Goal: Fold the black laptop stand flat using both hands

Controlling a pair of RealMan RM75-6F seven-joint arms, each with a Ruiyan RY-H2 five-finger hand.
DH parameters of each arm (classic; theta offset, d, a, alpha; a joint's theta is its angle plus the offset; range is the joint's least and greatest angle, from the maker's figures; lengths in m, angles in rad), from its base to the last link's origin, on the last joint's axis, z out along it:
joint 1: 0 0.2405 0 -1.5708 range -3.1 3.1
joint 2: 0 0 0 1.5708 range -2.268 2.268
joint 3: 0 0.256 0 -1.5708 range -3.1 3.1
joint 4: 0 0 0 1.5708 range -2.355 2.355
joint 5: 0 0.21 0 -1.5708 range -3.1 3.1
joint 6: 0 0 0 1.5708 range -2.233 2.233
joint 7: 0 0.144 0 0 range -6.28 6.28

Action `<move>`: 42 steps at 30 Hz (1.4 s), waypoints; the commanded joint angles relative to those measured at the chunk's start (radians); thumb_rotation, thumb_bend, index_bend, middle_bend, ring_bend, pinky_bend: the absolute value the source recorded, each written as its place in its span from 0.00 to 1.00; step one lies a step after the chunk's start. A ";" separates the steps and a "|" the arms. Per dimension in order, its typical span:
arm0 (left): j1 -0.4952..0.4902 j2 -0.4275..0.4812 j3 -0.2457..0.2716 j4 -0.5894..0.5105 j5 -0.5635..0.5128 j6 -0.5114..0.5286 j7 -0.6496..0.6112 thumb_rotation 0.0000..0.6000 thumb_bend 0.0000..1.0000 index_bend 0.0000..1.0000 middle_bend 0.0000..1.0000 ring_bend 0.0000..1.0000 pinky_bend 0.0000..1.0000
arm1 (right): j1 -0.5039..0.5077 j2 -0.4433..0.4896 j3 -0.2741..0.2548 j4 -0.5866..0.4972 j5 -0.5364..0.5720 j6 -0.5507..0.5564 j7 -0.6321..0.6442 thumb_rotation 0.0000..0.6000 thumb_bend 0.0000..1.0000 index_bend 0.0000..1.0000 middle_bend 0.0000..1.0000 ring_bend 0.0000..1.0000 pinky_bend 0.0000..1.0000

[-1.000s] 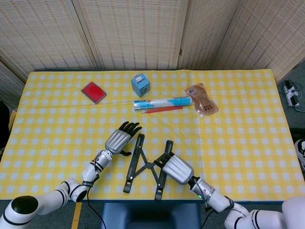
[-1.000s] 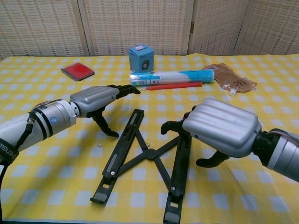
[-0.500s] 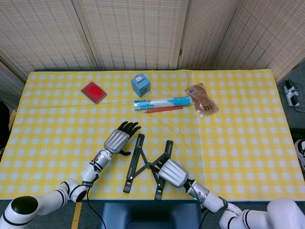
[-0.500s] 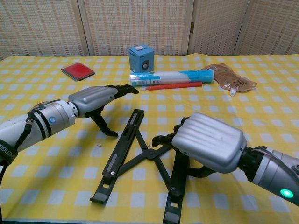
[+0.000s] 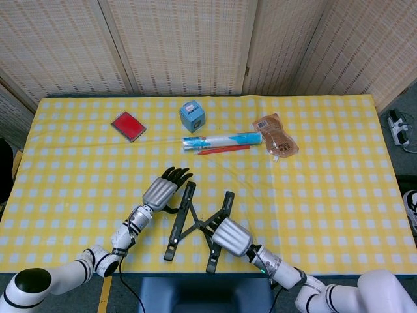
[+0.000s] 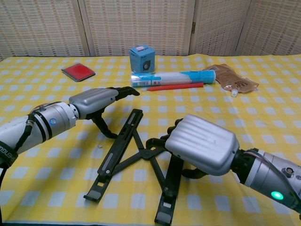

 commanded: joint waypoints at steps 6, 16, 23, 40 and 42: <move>0.004 0.000 -0.004 -0.015 -0.011 -0.005 -0.013 1.00 0.12 0.00 0.04 0.00 0.00 | 0.007 -0.019 0.003 0.024 -0.009 0.010 -0.004 1.00 0.22 0.28 0.54 0.50 0.50; 0.008 0.010 0.000 -0.059 -0.015 -0.018 -0.022 1.00 0.12 0.00 0.03 0.00 0.00 | 0.021 -0.066 0.018 0.067 -0.010 0.018 -0.003 1.00 0.22 0.28 0.54 0.50 0.50; 0.008 0.022 0.003 -0.111 -0.012 -0.019 -0.015 1.00 0.12 0.00 0.03 0.00 0.00 | 0.038 -0.096 0.037 0.082 -0.008 0.025 0.002 1.00 0.22 0.28 0.54 0.50 0.50; 0.039 0.130 -0.035 -0.208 -0.056 0.020 0.037 1.00 0.12 0.00 0.02 0.00 0.00 | 0.155 0.171 0.069 -0.356 0.144 -0.275 0.089 1.00 0.21 0.03 0.18 0.20 0.23; 0.047 0.149 -0.040 -0.230 -0.061 0.030 0.031 1.00 0.12 0.00 0.02 0.00 0.00 | 0.199 0.222 0.089 -0.412 0.192 -0.374 0.059 1.00 0.21 0.00 0.12 0.13 0.14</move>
